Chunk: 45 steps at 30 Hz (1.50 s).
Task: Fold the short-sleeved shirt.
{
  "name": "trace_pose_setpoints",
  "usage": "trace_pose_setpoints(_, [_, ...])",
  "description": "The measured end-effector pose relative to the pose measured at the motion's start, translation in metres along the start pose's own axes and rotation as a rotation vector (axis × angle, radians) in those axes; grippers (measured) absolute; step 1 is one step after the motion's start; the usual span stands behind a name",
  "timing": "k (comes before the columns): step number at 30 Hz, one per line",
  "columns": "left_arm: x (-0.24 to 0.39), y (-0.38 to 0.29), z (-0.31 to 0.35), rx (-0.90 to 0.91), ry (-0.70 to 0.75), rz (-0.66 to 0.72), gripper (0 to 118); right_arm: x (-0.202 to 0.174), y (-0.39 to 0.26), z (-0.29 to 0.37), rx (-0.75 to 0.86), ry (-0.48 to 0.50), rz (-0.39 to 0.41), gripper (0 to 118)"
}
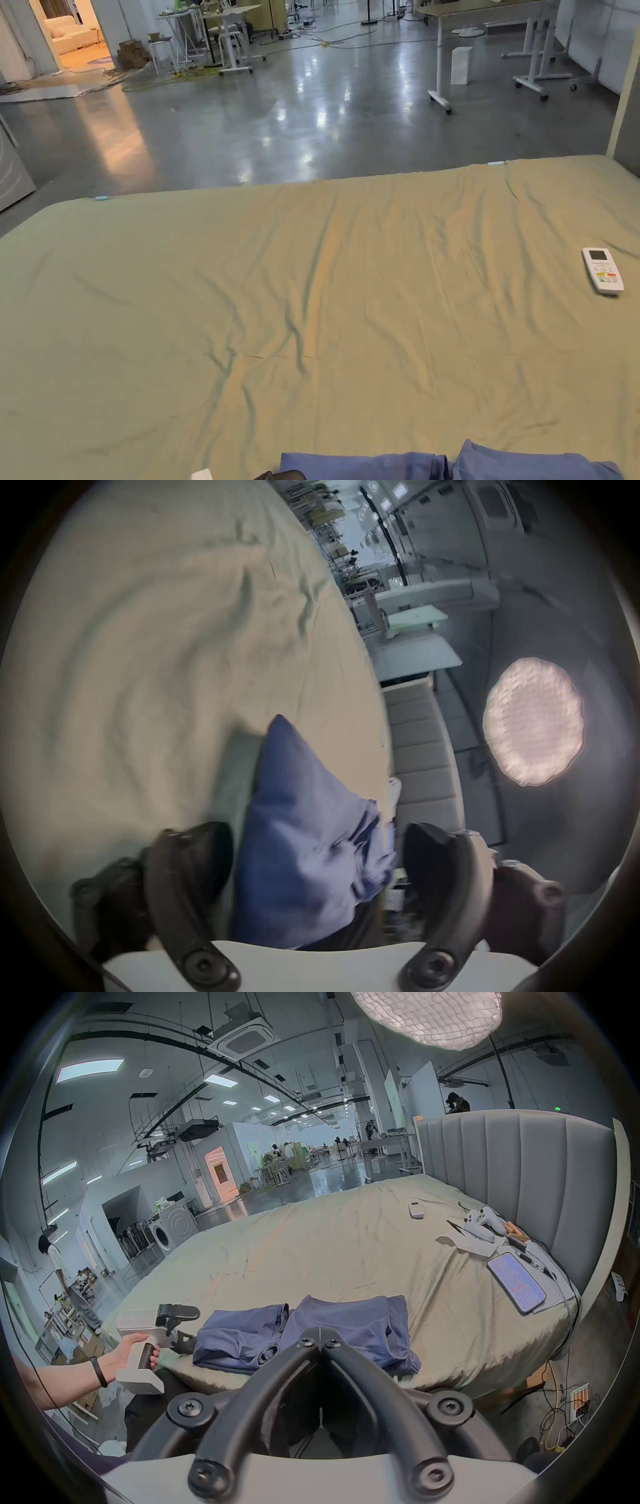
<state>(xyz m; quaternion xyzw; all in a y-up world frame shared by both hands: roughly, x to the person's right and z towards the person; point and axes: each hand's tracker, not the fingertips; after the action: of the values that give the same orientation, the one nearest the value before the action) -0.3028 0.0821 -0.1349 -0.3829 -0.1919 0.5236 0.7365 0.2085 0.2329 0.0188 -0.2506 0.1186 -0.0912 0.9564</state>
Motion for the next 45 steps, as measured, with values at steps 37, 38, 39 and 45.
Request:
trace_pose_setpoints(37, [0.148, -0.087, -0.175, -0.241, 0.231, -0.468, 19, 0.022, -0.029, 0.039, 0.011, -0.144, -0.114, 0])
trace_pose_setpoints(38, [0.152, -0.088, -0.176, -0.237, 0.231, -0.477, 29, 0.024, -0.033, 0.039, 0.002, -0.156, -0.115, 0])
trace_pose_setpoints(39, [0.156, -0.087, -0.174, -0.233, 0.210, -0.489, 47, 0.027, -0.037, 0.038, -0.009, -0.160, -0.125, 0])
trace_pose_setpoints(45, [0.147, -0.065, -0.126, -0.003, 0.093, -0.234, 82, 0.031, -0.042, 0.036, -0.031, -0.142, -0.144, 0])
